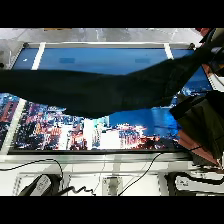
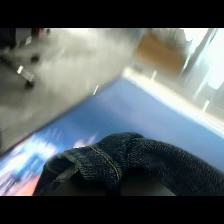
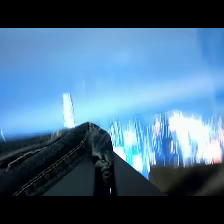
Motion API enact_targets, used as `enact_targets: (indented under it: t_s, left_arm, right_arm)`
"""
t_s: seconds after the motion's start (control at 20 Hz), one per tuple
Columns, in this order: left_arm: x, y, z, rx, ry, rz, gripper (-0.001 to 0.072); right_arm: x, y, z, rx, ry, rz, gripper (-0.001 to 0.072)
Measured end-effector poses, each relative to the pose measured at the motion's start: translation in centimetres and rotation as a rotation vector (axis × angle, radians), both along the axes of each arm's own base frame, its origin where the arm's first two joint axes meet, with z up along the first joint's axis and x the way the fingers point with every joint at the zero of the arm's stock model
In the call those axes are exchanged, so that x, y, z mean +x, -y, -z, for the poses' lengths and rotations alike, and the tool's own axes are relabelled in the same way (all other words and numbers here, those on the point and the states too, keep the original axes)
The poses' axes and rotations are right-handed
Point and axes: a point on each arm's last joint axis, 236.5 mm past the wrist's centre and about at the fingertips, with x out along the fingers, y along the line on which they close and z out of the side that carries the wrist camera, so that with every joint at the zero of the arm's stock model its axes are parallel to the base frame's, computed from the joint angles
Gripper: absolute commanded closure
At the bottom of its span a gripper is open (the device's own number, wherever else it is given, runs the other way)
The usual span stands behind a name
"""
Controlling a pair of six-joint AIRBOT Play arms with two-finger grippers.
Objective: Fold the clothes and pants, and hang the long-sleeved shirts on hangers.
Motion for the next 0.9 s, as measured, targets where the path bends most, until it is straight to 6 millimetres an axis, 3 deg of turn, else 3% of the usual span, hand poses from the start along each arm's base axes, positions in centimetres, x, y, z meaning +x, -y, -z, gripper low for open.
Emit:
enact_targets:
  t_s: [0.15,0.25,0.4,0.5,0.65,0.75,0.9]
  left_arm:
    - [-1.4,0.3,7.8,-0.008,-0.290,0.073,0.0678]
    - [-3.8,-0.1,13.9,-0.065,-0.484,0.087,0.0678]
    - [-7.1,-0.6,19.5,-0.150,-0.651,0.076,0.0677]
    - [-8.2,-0.8,21.0,-0.179,-0.693,0.064,0.0677]
    - [-8.8,-1.3,21.1,-0.176,-0.703,0.044,0.0677]
    - [-8.8,-1.9,19.5,-0.146,-0.679,0.027,0.0677]
    - [-8.5,-3.2,15.4,-0.059,-0.624,-0.007,0.0677]
  right_arm:
    - [-1.6,-1.3,7.0,0.047,-0.165,-0.029,0.0679]
    - [-2.2,-2.2,10.9,0.070,-0.230,-0.043,0.0679]
    - [-1.4,-3.3,13.6,0.076,-0.219,-0.060,0.0679]
    - [0.5,-4.2,13.3,0.068,-0.137,-0.071,0.0679]
    - [3.4,-4.5,12.2,0.069,0.004,-0.053,0.0679]
    - [4.7,-4.5,11.6,0.093,0.069,-0.021,0.0679]
    - [5.4,-4.4,11.1,0.106,0.115,0.002,0.0679]
